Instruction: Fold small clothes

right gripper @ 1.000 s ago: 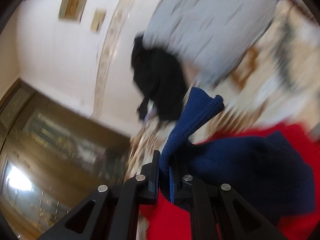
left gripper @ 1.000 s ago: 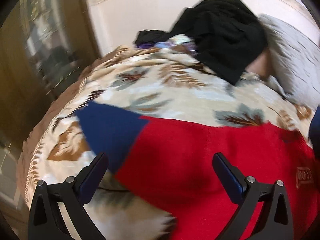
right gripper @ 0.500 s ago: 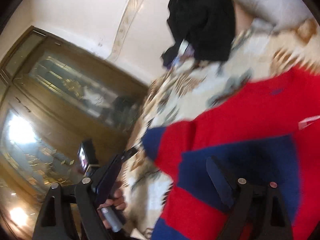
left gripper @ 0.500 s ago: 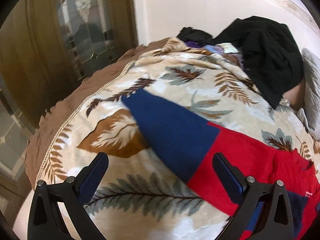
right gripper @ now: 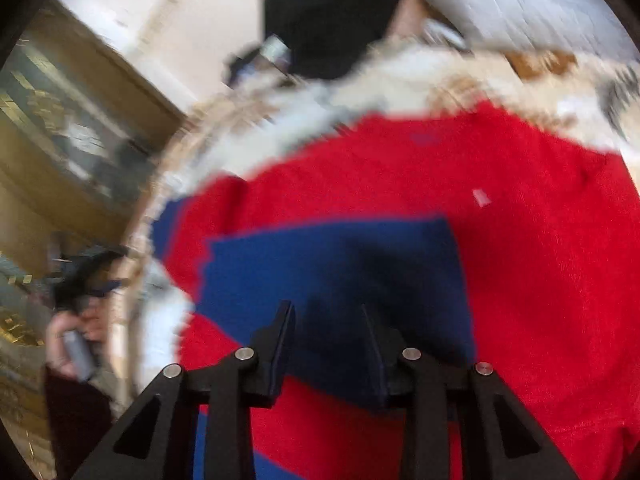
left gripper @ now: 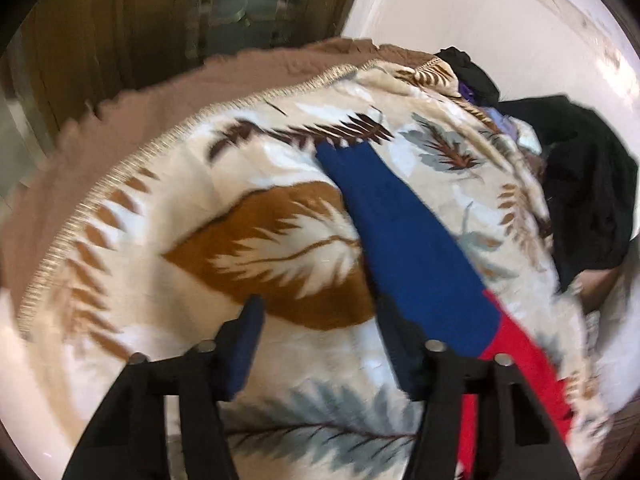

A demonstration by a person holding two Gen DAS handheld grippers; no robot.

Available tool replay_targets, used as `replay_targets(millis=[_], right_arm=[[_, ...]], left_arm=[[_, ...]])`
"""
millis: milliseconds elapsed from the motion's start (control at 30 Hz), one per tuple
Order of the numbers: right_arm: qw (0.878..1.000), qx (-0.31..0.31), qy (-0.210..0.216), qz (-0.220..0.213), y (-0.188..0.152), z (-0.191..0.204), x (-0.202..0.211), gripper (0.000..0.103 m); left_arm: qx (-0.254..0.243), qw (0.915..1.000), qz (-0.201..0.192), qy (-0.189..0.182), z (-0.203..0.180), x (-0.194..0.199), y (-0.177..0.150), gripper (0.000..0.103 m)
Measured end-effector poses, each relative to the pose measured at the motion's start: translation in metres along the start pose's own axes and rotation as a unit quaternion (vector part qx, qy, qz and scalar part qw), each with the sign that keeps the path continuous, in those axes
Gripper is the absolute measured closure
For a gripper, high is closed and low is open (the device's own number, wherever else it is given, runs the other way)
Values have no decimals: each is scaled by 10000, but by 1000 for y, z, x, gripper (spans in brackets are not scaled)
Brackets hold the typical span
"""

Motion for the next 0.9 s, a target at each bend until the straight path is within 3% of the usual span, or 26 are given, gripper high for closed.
replay_targets(millis=[233,433,567,600,633,700,900], right_arm=[[9998,175,64,-86,0,4,7,66],[9997,73,153,-190,11,10,3,66],[9996,-72,183,-225,13,3,4,66],[9995,-89,182,-231,13,1,4,66],[9995,-116,167,-256,14,-1,6,66],[9994,-162,156,-280,15,-5,7,66],[9986,-350,100,-390,17,-18,16,66]], left_arm=[[266,9938,382,-1013,-26,-22,10,45],[248,9910,649,-1147,-35,-47,15,45],[314,9895,571,-1290,-40,-52,27,46],[323,9898,470,-1307,-41,-51,31,52],[305,9899,395,-1328,-40,-49,34,73],[204,9901,382,-1332,-43,-52,37,90],[-55,9925,255,-1193,-49,-53,38,94]])
Point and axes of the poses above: each gripper's, at about its wrist camera, not at the fingertips, and x roughly against the way its jaws point, z to its left, y to its top, the point moved 10 cm from there along -x, roughly the way its jaws point, and after that the axes turned 8 degrees about z, right-handed, at the moved point
